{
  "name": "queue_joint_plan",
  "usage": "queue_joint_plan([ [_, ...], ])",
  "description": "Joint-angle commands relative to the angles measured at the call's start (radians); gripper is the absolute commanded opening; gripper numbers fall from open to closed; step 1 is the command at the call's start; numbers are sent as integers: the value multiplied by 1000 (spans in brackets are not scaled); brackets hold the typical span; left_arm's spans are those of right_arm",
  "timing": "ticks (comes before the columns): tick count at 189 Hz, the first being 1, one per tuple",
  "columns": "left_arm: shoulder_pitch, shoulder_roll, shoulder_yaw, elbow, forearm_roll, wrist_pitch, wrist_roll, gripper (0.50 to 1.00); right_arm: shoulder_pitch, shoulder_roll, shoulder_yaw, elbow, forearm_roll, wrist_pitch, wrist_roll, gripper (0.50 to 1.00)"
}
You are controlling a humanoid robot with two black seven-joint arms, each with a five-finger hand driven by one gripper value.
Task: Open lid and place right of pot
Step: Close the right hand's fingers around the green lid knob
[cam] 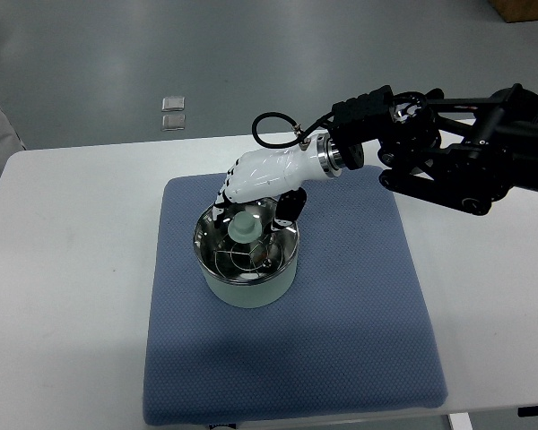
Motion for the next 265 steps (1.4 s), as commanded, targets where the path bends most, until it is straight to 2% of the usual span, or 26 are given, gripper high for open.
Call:
queue_joint_plan([
  [1, 0, 0, 0, 0, 0, 0, 0, 1000, -2, 1, -1, 0, 0, 0, 1, 725],
  [20, 0, 0, 0, 0, 0, 0, 0, 1000, -2, 0, -1, 0, 0, 0, 1, 725],
  [30, 0, 0, 0, 0, 0, 0, 0, 1000, -2, 0, -3, -2, -2, -2, 1, 697],
  [39, 0, 0, 0, 0, 0, 0, 0, 1000, -2, 0, -3, -2, -2, -2, 1, 697],
  [40, 0, 0, 0, 0, 0, 0, 0, 1000, -2, 0, -1, -8, -2, -3, -1, 676],
  [53, 0, 0, 0, 0, 0, 0, 0, 1000, -2, 0, -1, -11, -2, -2, -1, 654],
  [161, 1, 0, 0, 0, 0, 0, 0, 1000, -5, 4, -1, -11, -2, -2, 1, 643],
  [162, 0, 0, 0, 0, 0, 0, 0, 1000, -8, 4, -1, -11, -2, -2, 1, 625],
  [176, 0, 0, 0, 0, 0, 0, 0, 1000, -8, 4, -1, -11, -2, -2, 1, 607],
  [182, 0, 0, 0, 0, 0, 0, 0, 1000, -10, 4, -1, -11, -2, -2, 1, 584],
  [231, 0, 0, 0, 0, 0, 0, 0, 1000, -14, 4, -1, -12, -2, -2, 1, 562],
  [232, 0, 0, 0, 0, 0, 0, 0, 1000, -14, 4, -1, -12, -3, -2, 1, 544],
  [247, 0, 0, 0, 0, 0, 0, 0, 1000, -14, 4, -1, -12, -3, 0, 1, 515],
  [265, 0, 0, 0, 0, 0, 0, 0, 1000, -13, 3, -1, -11, -2, 0, 1, 500],
])
